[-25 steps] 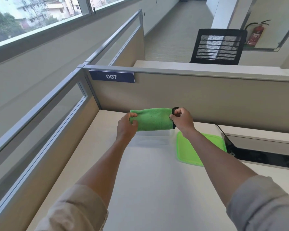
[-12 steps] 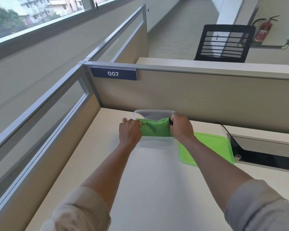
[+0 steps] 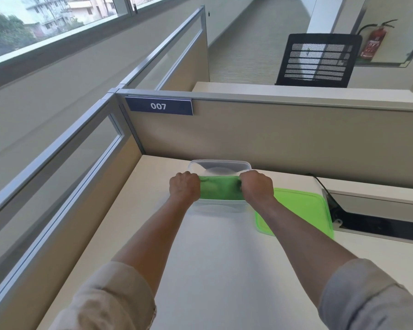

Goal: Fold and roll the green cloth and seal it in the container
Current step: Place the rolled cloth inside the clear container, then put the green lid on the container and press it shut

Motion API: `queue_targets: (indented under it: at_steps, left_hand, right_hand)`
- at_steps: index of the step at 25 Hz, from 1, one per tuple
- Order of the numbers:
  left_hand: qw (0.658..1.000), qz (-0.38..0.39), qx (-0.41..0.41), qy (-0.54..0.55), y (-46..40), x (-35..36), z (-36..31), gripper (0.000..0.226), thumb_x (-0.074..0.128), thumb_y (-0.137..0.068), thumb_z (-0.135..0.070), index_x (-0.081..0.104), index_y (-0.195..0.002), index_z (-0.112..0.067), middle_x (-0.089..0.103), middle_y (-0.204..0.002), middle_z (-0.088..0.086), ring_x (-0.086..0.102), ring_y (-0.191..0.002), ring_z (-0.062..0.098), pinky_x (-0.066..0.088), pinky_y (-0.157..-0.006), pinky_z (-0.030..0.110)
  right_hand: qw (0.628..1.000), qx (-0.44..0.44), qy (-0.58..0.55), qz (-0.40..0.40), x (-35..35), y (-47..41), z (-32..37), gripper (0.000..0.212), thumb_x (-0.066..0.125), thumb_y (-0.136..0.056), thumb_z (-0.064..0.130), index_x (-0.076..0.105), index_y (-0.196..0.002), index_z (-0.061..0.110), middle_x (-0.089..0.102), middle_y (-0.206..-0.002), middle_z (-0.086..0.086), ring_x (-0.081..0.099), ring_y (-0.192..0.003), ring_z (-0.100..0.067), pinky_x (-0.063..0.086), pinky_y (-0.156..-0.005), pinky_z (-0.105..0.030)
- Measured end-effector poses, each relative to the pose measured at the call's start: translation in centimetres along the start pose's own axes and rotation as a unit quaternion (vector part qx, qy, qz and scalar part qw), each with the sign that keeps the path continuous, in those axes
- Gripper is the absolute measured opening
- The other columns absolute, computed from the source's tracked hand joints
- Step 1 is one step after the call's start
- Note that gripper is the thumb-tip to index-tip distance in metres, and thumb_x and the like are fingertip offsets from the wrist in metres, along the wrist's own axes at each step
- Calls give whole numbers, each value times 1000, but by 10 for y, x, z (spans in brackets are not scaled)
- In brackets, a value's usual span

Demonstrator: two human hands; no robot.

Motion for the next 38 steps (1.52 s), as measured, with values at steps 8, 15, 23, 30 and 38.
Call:
queue_targets:
  at_steps: [8, 15, 23, 30, 38]
  left_hand:
    - [999, 27, 28, -33, 19, 3, 0, 44, 58, -87, -16, 62, -129, -26, 63, -125, 2, 60, -116, 27, 49, -88, 32]
    - [999, -9, 46, -15, 40, 5, 0, 42, 56, -84, -14, 68, -120, -30, 69, -112, 0, 65, -104, 26, 51, -80, 33]
    - [974, -187, 124, -26, 72, -33, -26, 17, 55, -83, -7, 65, -89, -20, 67, -84, 1, 70, -75, 25, 38, -52, 30]
    - [918, -195, 339, 62, 144, -15, -145, 6, 60, -83, -13, 60, -79, -16, 56, -68, 3, 60, -52, 28, 36, -40, 31]
    - [940, -144, 307, 46, 142, 29, -192, 38, 43, -94, 3, 52, -128, -9, 56, -123, 10, 57, -104, 30, 52, -78, 42]
  right_hand:
    - [1000, -4, 6, 2, 6, 27, 2, 21, 52, -83, 2, 68, -96, 7, 70, -99, -12, 68, -91, -36, 42, -67, -31]
    - [1000, 2, 8, -1, 7, 48, 3, 27, 49, -82, -2, 68, -97, 8, 71, -99, -12, 65, -95, -34, 42, -68, -32]
    - [994, -53, 30, -91, -28, 76, 3, 25, 53, -75, -3, 64, -89, 14, 71, -83, -8, 58, -93, -33, 43, -72, -37]
    - [977, 109, -97, -155, -16, 122, -79, 12, 52, -89, 13, 55, -78, 17, 64, -63, -9, 61, -58, -33, 32, -45, -29]
    - [988, 78, -135, -15, 30, 168, -180, 30, 56, -89, 13, 62, -116, 24, 62, -114, 1, 57, -107, -24, 47, -78, -34]
Point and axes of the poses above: each hand's wrist, its own y-axis away from the middle knuckle, its own x-axis out of the palm, z = x × y, the point moved 3 cm from there along -y, towards the middle knuckle
